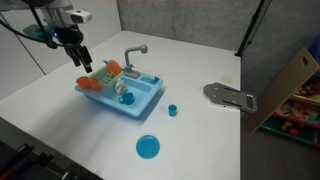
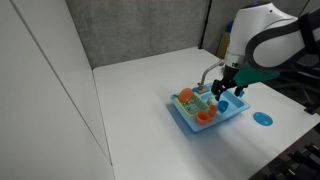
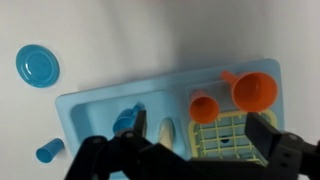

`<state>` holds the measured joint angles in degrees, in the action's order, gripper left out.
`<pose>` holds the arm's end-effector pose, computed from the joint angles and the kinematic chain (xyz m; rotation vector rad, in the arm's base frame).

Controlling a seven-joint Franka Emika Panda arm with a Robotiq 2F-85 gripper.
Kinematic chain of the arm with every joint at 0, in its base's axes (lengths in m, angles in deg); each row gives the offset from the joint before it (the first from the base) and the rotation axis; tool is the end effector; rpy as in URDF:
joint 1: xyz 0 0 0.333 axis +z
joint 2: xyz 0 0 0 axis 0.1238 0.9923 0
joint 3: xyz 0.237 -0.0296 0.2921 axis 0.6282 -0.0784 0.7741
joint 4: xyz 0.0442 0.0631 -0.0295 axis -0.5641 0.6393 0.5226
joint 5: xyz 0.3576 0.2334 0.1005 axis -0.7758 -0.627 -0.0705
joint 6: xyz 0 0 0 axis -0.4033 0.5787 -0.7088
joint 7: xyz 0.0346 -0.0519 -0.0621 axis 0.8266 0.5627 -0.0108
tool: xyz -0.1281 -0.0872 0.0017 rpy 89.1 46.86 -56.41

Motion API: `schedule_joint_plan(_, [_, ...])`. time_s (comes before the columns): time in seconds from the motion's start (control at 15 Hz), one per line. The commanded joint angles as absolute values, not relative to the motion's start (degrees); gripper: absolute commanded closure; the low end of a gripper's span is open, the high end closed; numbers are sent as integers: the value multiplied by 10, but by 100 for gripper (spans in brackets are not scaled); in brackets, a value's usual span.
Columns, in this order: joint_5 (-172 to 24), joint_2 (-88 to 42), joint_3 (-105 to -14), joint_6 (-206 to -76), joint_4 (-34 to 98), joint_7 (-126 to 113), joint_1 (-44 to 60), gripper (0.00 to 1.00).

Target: Put the orange cup on the dish rack

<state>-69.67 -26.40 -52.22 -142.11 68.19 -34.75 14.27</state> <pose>0.5599 0.0991 0.2334 3.0036 -0.4439 -0.1083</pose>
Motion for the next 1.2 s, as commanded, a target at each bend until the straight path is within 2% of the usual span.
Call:
schedule_joint_plan(0.0, [-666, -239, -545, -1435, 672, -383, 160, 0])
schedule_joint_plan(0.8, [-679, -219, -557, -1443, 684, -391, 171, 0])
schedule_joint_plan(1.13, [-692, -214, -553, -1501, 689, -373, 166, 0])
